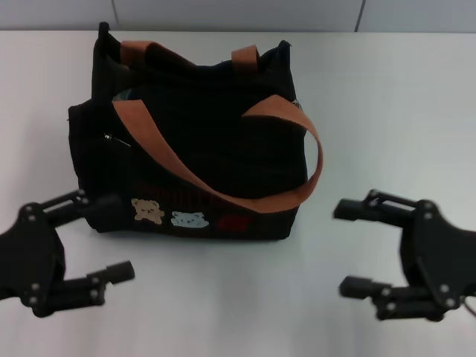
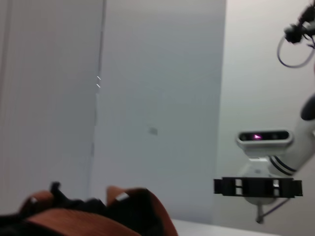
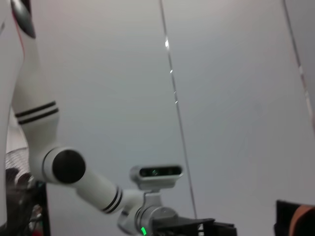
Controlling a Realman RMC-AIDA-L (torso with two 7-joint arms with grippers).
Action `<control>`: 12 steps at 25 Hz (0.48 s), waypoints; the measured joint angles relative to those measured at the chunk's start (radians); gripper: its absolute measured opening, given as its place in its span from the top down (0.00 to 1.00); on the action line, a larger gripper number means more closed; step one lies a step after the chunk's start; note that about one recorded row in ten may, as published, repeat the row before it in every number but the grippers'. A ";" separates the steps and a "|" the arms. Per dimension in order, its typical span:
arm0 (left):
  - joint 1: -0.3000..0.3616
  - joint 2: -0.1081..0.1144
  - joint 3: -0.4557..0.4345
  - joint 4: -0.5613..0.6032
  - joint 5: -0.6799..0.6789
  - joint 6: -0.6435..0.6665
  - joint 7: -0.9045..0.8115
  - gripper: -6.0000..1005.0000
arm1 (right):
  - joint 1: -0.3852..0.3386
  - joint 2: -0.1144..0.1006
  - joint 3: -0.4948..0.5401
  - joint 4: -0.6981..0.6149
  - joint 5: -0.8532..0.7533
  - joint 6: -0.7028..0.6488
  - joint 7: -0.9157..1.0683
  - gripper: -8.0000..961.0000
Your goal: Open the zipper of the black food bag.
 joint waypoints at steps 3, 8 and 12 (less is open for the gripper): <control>-0.012 -0.002 0.001 0.000 0.037 -0.001 0.000 0.20 | 0.012 0.028 -0.024 -0.022 0.000 0.023 0.002 0.17; -0.021 -0.009 0.003 -0.001 0.060 -0.001 -0.001 0.20 | 0.022 0.031 -0.030 -0.006 0.002 0.044 0.002 0.17; -0.025 -0.016 0.004 -0.005 0.065 -0.001 -0.001 0.20 | 0.024 0.031 -0.031 -0.004 0.001 0.044 0.002 0.17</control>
